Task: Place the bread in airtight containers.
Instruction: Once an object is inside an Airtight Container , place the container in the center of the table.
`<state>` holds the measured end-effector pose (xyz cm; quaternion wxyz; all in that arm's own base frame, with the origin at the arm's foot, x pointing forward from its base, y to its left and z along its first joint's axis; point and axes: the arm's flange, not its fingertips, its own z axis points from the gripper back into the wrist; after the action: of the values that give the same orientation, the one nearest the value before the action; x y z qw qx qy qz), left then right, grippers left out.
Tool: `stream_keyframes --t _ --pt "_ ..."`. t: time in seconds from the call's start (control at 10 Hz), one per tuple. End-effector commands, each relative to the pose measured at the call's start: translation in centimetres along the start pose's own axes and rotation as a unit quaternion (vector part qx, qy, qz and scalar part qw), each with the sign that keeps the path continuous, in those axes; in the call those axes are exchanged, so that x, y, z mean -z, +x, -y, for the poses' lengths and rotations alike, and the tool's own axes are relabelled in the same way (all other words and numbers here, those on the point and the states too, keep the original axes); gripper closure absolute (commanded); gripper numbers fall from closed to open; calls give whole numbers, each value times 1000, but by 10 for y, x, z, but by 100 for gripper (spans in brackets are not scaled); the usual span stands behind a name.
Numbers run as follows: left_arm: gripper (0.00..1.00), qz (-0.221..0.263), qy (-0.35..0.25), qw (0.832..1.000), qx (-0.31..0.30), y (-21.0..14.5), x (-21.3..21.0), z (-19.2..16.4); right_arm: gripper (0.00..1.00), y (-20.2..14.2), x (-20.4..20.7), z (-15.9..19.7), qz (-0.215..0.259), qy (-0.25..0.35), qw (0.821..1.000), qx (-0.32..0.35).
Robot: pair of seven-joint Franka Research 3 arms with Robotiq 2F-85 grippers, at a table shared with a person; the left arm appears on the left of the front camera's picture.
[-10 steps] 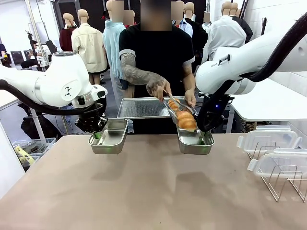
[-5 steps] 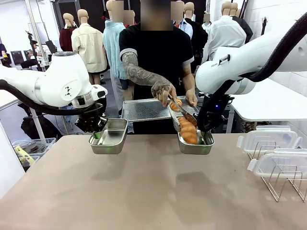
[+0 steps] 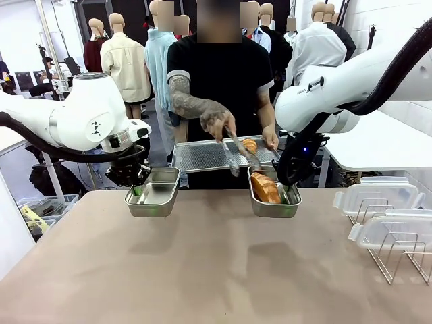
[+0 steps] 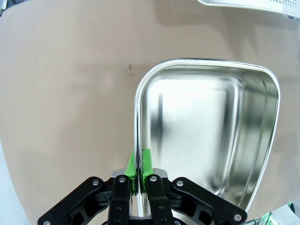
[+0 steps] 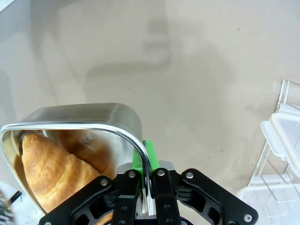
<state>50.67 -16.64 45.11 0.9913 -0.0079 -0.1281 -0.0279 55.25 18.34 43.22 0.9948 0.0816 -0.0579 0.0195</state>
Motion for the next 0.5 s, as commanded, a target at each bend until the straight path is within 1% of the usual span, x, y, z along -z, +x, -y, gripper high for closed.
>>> stream_keyframes --t 0.0,0.4 --pt "100 3 0 1000 2 1 -4 -1 100 -1 -4 -1 3 1 1000 -1" --pt "100 3 0 1000 2 1 -4 -1 100 -1 -4 -1 3 1 1000 -1"
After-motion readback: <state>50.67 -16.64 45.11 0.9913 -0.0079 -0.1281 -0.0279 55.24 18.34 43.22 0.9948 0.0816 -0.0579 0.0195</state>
